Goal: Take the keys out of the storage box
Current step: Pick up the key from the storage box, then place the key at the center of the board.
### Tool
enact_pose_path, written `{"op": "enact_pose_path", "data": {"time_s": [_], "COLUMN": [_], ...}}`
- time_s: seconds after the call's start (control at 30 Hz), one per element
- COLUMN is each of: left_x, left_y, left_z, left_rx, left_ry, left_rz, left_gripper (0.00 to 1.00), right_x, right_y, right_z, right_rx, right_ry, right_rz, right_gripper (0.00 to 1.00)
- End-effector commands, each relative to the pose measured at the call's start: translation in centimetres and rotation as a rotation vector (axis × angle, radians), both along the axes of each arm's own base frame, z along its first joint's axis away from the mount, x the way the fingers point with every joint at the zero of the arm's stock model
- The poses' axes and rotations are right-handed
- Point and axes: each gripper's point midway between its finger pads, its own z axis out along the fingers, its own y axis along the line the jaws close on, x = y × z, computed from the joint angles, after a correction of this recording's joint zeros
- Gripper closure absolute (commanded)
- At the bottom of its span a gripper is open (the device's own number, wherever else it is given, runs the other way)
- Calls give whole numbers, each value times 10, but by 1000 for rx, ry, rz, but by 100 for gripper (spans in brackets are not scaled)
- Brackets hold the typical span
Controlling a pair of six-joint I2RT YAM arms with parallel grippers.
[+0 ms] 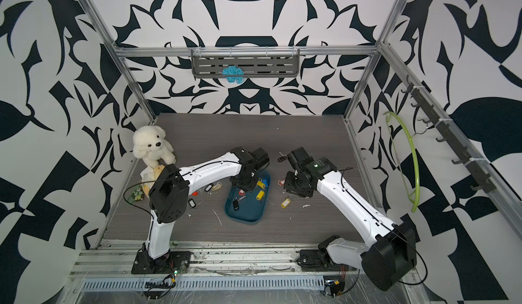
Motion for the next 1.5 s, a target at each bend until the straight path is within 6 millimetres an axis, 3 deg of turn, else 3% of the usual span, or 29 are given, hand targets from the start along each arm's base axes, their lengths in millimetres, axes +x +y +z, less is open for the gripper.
{"op": "enact_pose_path", "data": {"time_s": [0.0,0.37,0.5,0.67,0.87,0.97,1.03,1.33,1.47], "left_x": [2,17,29,50,74,86,94,122,126], "left_y": [6,26,52,102,154,173,178,174,173], "left_z": [38,98,112,113,97,79,63,-7,-21], "left_rx": [-34,-72,-68,-46,-26,-21,-33,-14,-16], "left_ry": [-62,-181,-197,-199,-189,-170,-151,-56,-46], "left_rz": [39,114,182,303,416,459,472,461,465], "left_gripper": [100,100,100,100,98,85,81,78,53], "right_x": [0,-2,-2,-4,-4,-3,-4,-5,-7], "right_y": [0,0,0,-1,0,0,0,-2,-3], "right_z": [5,4,4,2,0,-1,-1,1,1], "right_rx": [3,7,7,5,4,4,4,0,-5], "right_ry": [-14,-11,-13,-5,-1,4,4,1,1], "right_rz": [-1,-2,-2,-2,-1,0,1,2,4], "right_gripper": [72,72,72,72,72,72,72,72,72]}}
